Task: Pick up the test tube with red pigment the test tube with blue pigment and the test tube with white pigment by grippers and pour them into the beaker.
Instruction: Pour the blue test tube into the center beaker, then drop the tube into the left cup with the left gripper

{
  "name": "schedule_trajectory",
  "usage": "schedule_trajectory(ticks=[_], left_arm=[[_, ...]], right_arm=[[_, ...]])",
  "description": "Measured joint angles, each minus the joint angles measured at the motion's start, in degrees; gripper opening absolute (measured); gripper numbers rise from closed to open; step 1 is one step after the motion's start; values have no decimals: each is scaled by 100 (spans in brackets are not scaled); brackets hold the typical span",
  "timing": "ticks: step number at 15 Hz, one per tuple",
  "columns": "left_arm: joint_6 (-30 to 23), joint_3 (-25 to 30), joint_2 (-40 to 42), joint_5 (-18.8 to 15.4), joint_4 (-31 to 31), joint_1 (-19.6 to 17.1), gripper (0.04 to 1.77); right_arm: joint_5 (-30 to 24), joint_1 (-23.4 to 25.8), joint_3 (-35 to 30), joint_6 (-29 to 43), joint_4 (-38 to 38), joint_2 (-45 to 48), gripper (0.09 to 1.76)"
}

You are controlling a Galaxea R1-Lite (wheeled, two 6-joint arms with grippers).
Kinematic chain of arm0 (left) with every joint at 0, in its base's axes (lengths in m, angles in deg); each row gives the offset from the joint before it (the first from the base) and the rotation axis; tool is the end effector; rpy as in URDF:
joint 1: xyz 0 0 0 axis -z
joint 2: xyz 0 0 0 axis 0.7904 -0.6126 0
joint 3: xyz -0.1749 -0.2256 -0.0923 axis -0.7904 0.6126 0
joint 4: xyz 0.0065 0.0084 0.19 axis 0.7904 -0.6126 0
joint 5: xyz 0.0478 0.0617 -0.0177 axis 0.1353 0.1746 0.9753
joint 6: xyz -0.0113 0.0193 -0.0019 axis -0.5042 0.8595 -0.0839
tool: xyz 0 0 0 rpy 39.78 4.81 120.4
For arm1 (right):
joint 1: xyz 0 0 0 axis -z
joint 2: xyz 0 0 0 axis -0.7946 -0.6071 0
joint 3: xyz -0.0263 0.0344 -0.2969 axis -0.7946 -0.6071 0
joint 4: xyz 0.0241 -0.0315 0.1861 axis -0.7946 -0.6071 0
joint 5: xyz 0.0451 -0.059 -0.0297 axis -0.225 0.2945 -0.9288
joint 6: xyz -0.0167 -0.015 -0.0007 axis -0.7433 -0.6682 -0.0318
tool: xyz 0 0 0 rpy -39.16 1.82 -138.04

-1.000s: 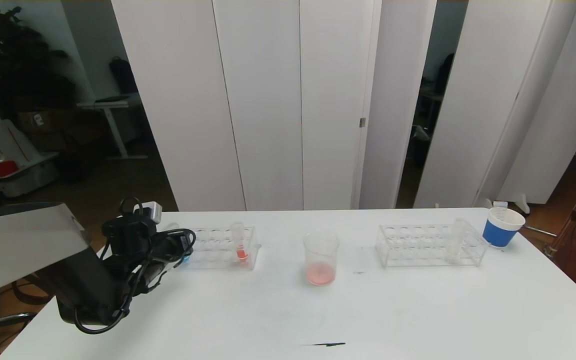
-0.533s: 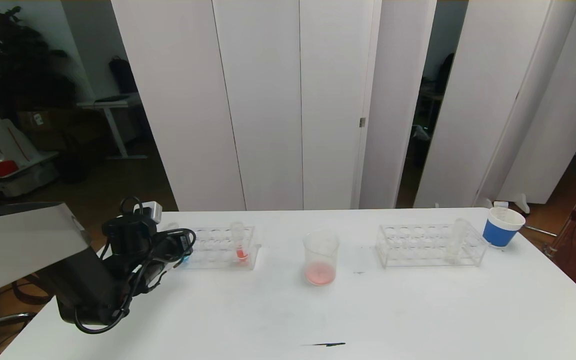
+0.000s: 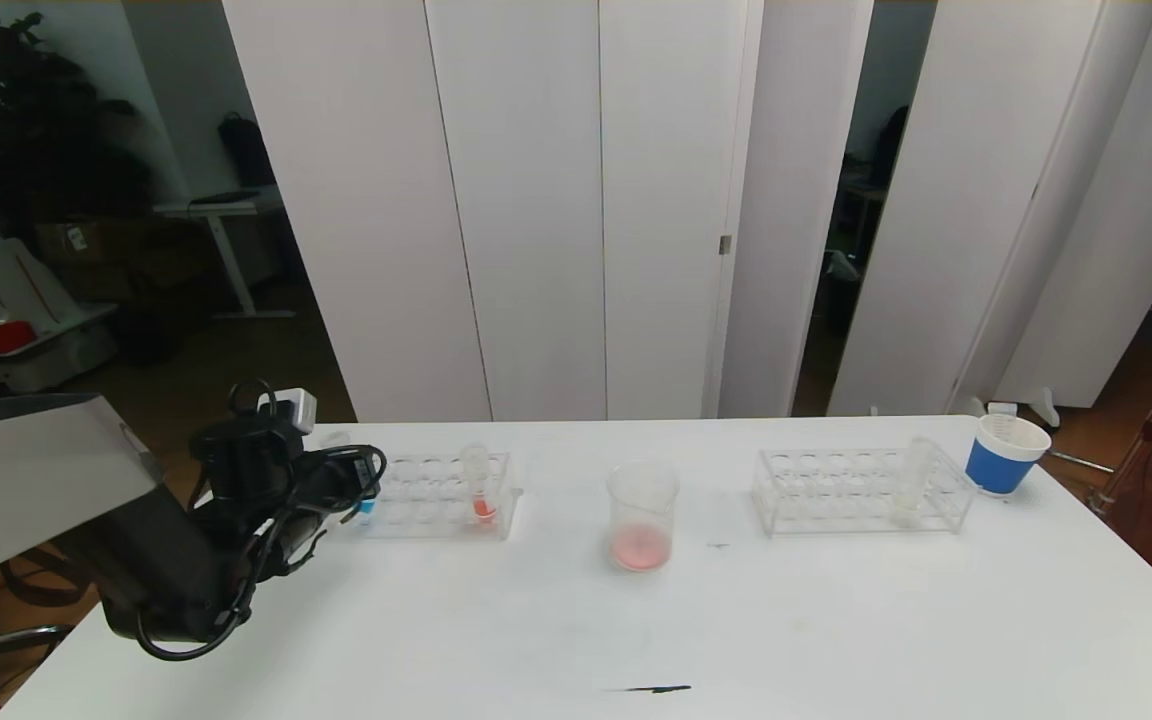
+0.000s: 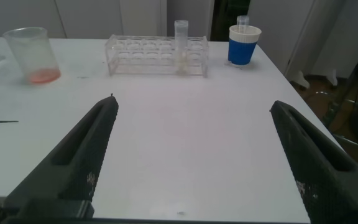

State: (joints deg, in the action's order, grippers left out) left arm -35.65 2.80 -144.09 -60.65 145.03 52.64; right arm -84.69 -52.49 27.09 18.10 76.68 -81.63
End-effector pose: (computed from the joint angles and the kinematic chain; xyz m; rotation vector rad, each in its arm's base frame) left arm 0.3710 0.0001 0.0514 -0.1170 0.2466 0.1317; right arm -0.0230 -0.0001 0.0759 0.0108 -0.0069 -0.0089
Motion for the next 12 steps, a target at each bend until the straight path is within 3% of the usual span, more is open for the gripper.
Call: schedule_trajectory(ticks=[6,12], left_arm=[[256,9,557,-5,-234,-23,58],[272,-151,1635,-121,-1615,5,58]], right_arm=[[-7,0,0,-2,2,0,175],[-2,0,0,0,2,0,175]])
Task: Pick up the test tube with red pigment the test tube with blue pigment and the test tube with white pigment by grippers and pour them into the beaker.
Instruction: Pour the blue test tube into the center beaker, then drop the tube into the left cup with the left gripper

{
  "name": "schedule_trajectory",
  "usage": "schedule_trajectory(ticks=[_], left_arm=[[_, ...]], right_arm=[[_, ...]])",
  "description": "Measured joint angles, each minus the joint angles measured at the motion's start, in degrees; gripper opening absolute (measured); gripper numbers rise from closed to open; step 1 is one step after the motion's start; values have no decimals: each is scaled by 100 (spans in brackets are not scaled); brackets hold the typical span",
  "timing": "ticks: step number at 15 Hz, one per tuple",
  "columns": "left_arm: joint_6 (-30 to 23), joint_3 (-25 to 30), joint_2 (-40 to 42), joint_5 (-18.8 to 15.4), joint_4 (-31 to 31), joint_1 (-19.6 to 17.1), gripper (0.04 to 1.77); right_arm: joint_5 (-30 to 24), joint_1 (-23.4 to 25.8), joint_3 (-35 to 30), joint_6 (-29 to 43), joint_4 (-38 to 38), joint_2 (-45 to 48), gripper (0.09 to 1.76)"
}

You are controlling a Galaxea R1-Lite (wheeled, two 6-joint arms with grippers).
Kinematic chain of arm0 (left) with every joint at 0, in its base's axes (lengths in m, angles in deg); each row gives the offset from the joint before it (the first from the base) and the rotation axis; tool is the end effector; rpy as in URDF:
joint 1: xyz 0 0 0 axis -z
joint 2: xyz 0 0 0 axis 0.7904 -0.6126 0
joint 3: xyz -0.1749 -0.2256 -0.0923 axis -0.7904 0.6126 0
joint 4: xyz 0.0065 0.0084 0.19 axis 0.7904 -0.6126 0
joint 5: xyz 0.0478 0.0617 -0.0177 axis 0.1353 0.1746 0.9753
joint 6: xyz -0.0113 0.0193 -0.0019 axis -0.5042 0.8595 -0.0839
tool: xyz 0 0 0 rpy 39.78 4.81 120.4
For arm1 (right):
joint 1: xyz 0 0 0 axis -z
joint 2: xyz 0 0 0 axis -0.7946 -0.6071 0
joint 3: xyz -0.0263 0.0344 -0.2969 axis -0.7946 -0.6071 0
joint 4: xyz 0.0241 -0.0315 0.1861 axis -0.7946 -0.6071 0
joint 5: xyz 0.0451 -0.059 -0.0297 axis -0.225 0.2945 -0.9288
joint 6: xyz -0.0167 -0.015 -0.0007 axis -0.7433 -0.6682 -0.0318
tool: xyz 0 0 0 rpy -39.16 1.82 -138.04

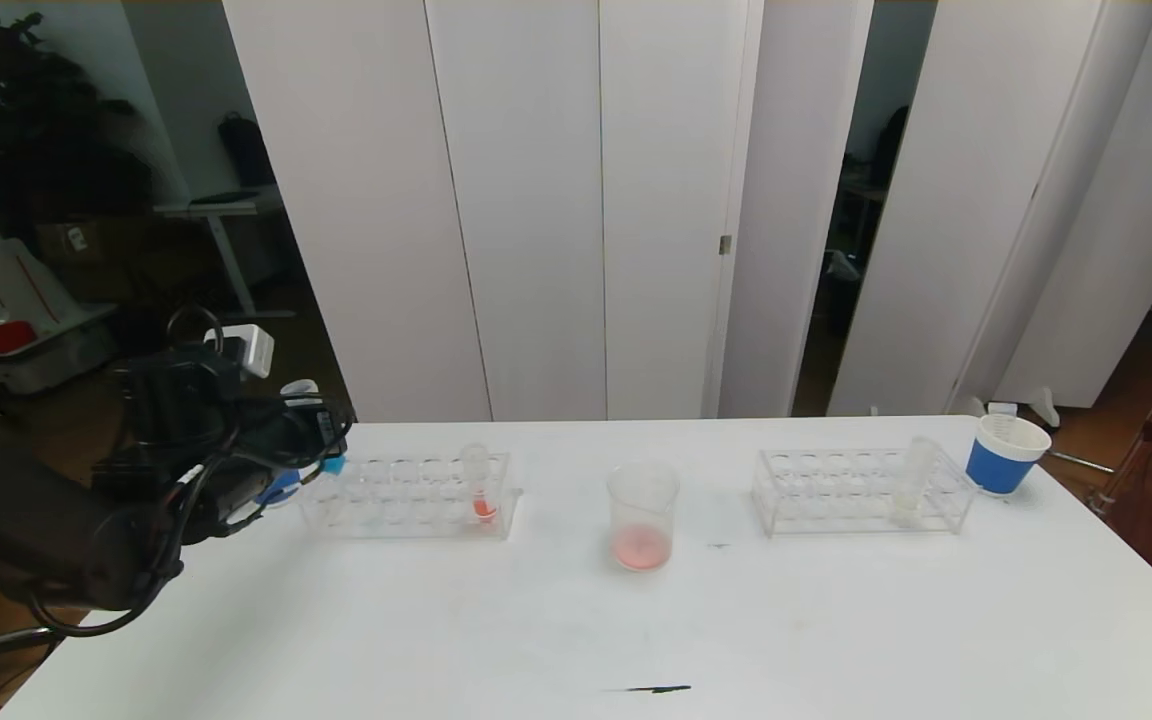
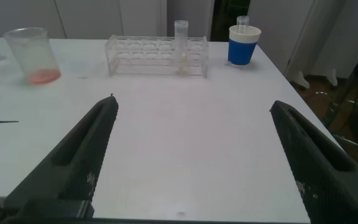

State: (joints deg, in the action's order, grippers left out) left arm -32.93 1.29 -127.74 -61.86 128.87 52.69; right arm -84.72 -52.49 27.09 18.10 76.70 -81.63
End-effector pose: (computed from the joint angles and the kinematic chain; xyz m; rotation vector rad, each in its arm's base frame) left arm 0.3424 -0.0005 0.1314 -0.0742 0.2210 0.1027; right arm -0.0230 -0.0001 0.0760 0.0108 -0.0072 -0.0084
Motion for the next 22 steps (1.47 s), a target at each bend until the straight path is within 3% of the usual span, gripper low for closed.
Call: schedule_trajectory(ticks=[6,9,12,17,22], left_arm=[[-5,0,1392,-645,-1276,157,58],[-7,20,2065,-1399,-1932,293,58],[0,93,2511,-2048,-2078,575,58],[536,107,2621,-2425,-2013,975,58],[1063,-23,2269,-2481,-1742,1585,58]], right_arm=[[0,5,0,0,0,0,175],[-2,0,0,0,-2,0,175],[-2,0,0,-2,-2,0,175],[-2,0,0,0,-2,0,175],[0,-2,0,0,0,0,175]])
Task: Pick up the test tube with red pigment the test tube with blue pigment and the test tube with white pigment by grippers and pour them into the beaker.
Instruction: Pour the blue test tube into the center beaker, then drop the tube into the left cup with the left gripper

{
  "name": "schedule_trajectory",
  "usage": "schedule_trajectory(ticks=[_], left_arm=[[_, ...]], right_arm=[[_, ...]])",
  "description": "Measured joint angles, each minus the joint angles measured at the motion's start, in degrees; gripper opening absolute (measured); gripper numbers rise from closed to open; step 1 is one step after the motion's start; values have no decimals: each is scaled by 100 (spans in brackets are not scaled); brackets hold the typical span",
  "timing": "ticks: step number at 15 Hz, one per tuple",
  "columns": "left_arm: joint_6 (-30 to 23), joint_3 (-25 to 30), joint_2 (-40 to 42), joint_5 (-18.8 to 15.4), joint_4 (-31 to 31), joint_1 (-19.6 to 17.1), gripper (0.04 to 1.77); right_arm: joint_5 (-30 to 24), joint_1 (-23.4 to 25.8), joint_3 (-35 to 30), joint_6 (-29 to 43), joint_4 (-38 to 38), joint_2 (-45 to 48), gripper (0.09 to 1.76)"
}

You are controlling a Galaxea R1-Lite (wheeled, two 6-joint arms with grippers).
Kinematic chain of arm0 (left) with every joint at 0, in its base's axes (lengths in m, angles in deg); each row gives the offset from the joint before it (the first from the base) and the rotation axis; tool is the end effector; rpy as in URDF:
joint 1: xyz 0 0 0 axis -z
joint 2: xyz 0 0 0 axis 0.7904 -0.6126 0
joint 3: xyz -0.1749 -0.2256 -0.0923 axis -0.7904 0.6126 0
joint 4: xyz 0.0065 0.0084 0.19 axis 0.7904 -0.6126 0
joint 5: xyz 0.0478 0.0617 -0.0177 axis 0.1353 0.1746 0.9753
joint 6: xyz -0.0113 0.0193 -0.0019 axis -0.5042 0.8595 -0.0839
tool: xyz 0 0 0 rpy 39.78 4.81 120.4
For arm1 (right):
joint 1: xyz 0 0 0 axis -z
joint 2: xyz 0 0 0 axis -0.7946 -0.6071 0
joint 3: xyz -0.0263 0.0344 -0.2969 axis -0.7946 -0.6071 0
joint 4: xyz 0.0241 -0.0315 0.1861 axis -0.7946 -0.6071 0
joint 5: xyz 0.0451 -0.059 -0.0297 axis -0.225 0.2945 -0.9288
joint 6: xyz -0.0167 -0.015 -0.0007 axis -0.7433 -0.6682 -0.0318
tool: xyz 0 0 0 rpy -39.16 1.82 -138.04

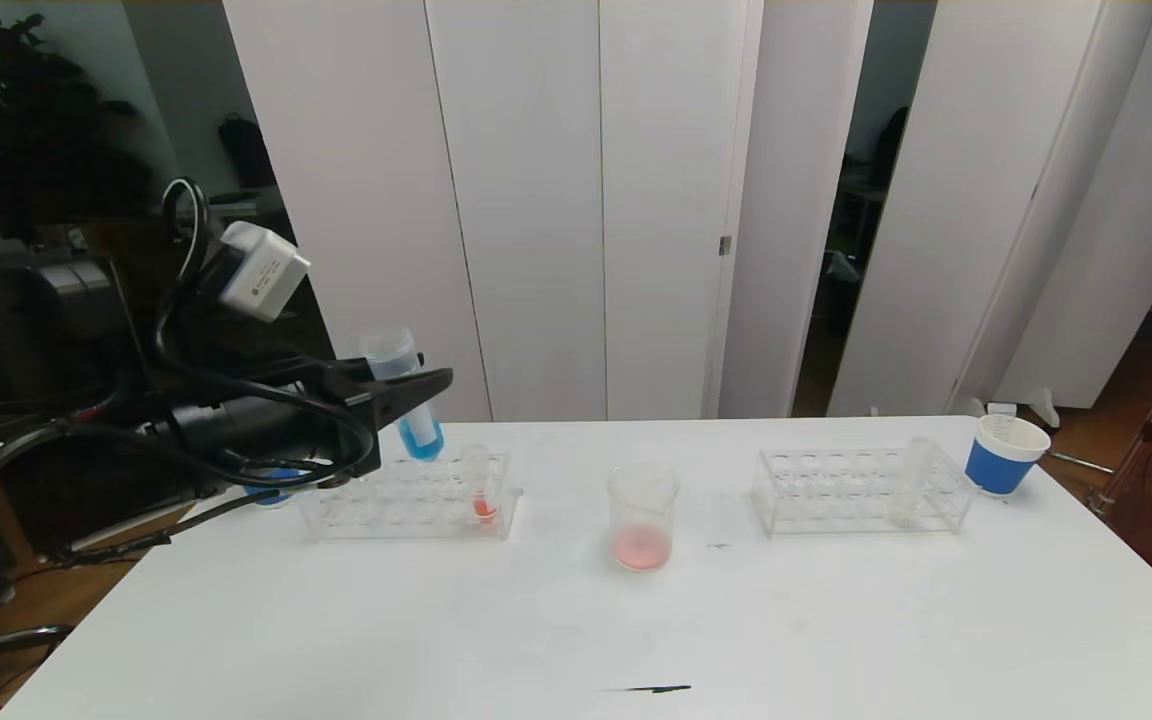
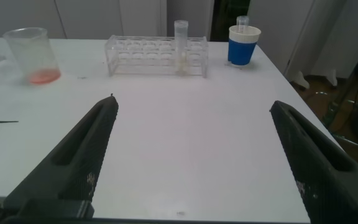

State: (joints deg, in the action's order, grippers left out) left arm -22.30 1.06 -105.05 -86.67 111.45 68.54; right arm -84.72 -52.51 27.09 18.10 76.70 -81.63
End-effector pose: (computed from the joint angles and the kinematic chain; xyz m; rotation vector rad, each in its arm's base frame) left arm 0.2523 -0.0814 0.2236 0.0922 0.1011 -0.6213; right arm -0.0230 -0.0001 0.0760 0.0108 -0.0072 -0.0081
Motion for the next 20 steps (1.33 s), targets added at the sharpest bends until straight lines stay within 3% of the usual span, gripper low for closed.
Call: schedule_trajectory(ticks=[4,9,14,20], left_arm=[[557,-211,-621,11,573,510,58],[1012,-918,-1473,21,722,783,58],[2092,-1510,-2426,12,1423,894,58],[3663,-1896,-3143,-71,1474,916,58]], right_arm=[[0,0,0,0,-2,0,175],[-2,5,0,-2,-2,0,175],[-2,2,0,-2,0,0,175],[0,2,0,0,-2,0,175]])
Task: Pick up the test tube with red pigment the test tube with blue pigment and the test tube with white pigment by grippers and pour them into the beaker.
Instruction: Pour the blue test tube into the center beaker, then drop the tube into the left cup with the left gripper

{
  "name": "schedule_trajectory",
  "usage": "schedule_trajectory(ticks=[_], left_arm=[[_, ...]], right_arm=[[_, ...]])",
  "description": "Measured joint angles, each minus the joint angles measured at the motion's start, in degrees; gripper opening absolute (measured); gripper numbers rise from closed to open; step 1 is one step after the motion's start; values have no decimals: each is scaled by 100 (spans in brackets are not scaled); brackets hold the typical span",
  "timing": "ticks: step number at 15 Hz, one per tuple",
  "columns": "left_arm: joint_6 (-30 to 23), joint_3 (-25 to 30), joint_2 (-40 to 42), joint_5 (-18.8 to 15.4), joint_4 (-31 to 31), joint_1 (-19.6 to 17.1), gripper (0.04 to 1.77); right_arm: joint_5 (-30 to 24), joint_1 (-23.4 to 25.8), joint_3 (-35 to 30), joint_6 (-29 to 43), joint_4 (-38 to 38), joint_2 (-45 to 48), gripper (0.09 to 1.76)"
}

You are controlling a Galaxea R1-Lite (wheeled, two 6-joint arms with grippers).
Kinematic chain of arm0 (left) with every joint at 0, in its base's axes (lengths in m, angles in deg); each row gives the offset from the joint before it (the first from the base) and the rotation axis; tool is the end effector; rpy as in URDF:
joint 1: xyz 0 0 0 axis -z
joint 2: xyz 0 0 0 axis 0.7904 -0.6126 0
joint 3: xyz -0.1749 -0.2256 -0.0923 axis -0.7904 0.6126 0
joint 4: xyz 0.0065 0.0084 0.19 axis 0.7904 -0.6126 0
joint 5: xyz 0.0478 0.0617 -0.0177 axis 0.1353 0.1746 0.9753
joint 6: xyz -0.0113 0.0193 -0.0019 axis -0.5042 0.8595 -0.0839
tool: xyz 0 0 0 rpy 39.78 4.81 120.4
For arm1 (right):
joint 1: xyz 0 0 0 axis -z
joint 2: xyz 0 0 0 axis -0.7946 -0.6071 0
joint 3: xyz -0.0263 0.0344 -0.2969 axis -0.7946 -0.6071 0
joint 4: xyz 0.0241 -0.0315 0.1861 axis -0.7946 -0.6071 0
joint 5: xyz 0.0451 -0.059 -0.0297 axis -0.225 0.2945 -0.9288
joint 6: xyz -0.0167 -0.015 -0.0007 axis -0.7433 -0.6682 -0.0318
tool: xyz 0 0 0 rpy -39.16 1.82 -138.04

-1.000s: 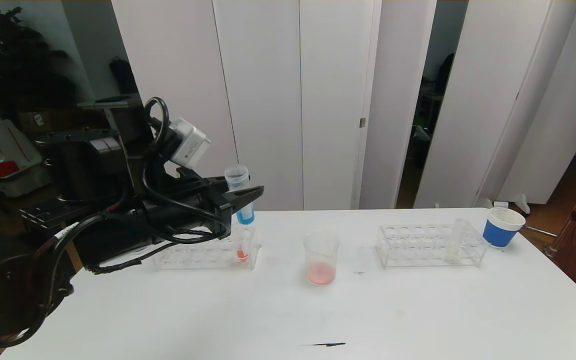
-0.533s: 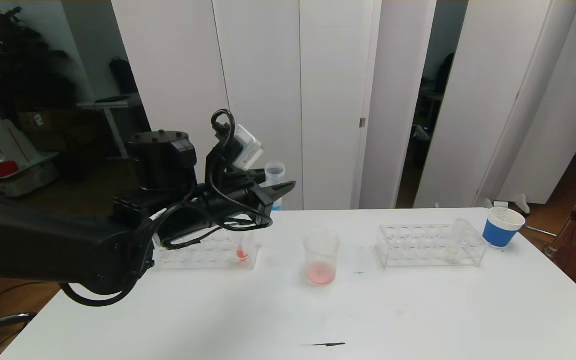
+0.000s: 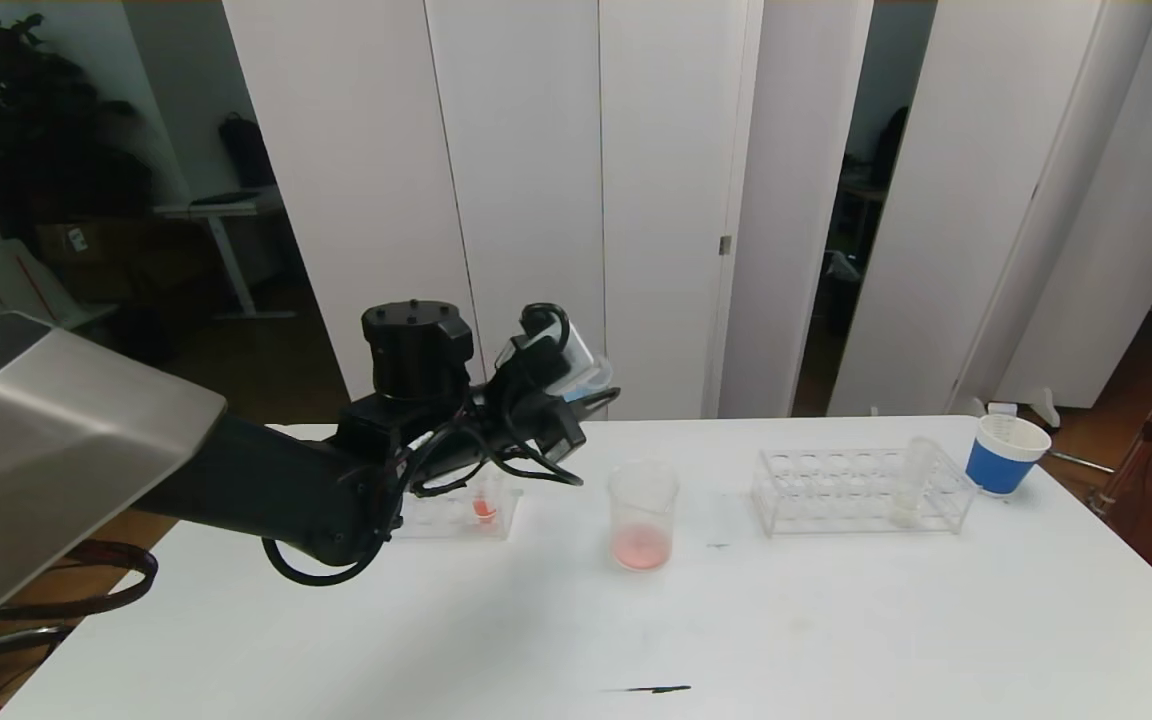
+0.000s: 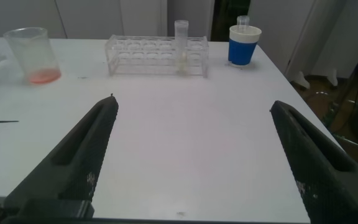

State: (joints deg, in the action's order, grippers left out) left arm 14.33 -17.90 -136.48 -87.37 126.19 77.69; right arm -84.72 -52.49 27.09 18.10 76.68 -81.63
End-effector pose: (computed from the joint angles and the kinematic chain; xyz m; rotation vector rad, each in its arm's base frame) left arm 0.3633 -0.1813 0.1542 0.7027 -0.2026 -0.7850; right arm -0.0230 -0.0001 0.0759 0.0108 -0.0069 -0.0084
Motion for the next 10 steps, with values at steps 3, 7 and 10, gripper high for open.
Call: schedule_trajectory(ticks=[3,7,10], left_arm=[[623,-11,-151,-339,4,-28,58],[1304,-121,-304,-383,17,-48,58],[1715,-321,-479,-383,141,-41,58]], right_arm=[[-2,0,0,-2,2,0,175],[0,0,0,0,0,0,175],[-2,0,0,0,2,0,175]])
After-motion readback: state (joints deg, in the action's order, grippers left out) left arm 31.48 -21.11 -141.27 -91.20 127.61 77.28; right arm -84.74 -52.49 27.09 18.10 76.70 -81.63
